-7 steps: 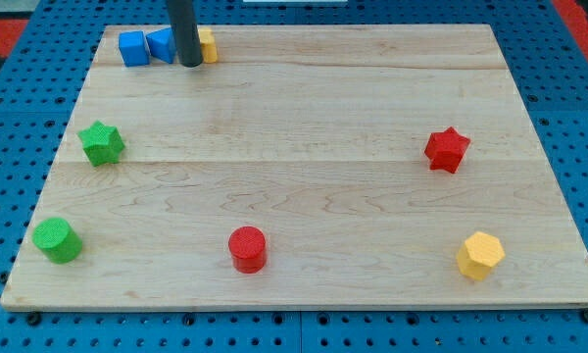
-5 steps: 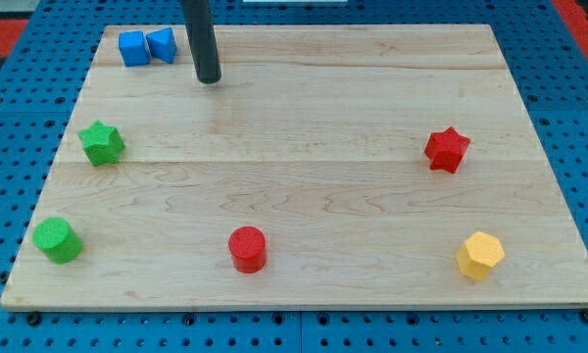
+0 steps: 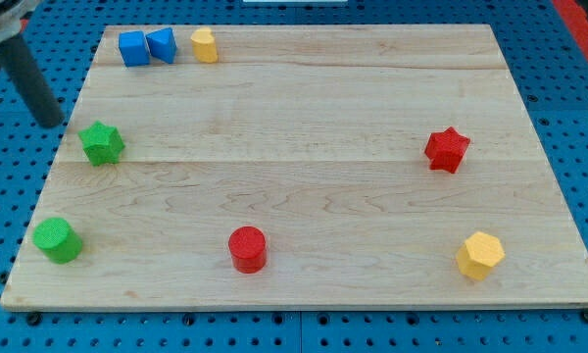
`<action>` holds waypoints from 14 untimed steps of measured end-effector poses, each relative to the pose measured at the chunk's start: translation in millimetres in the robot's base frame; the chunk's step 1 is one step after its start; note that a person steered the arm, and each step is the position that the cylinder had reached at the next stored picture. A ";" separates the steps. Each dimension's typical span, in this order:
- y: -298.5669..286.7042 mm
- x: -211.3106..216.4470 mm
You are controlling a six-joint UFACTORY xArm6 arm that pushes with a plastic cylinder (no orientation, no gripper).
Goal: Push the green star to the top center of the board
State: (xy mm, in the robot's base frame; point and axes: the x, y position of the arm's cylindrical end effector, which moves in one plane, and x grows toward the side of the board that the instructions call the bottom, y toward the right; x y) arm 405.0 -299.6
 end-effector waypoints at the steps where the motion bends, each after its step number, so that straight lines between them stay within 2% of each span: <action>1: 25.3 39.7; 2: 76.1 24.3; 3: 114.9 -34.7; 4: 116.3 -51.7; 6: 146.3 -70.5; 7: 200.6 -92.0; 9: 309.2 -105.9; 10: 342.7 -119.6; 12: 420.2 -118.4; 14: 380.4 -137.4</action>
